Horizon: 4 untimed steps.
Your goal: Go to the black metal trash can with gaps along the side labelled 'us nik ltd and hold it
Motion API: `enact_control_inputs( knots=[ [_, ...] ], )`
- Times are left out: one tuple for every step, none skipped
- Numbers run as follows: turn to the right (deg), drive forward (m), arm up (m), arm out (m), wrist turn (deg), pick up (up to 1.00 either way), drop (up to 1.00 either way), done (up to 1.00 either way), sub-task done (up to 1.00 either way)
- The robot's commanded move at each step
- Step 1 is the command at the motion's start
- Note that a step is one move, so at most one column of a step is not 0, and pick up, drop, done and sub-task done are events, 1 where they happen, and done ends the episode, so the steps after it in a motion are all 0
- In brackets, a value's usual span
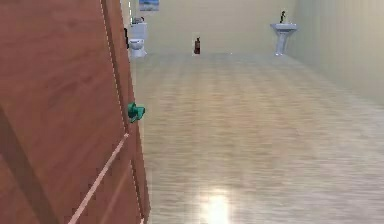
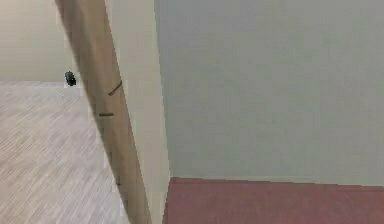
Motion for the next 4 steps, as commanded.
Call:
enact_control_inputs(
  knots=[
    [24.0,0.00,0.00,0.00,0.0,0.00,0.00,0.00,0.00],
    [0.0,0.80,0.00,0.00,0.0,0.00,0.00,0.00,0.00],
    [45.0,0.00,0.00,0.00,0.0,0.00,0.00,0.00,0.00],
    [0.0,1.00,0.00,0.00,0.0,0.00,0.00,0.00,0.00]
  ],
)
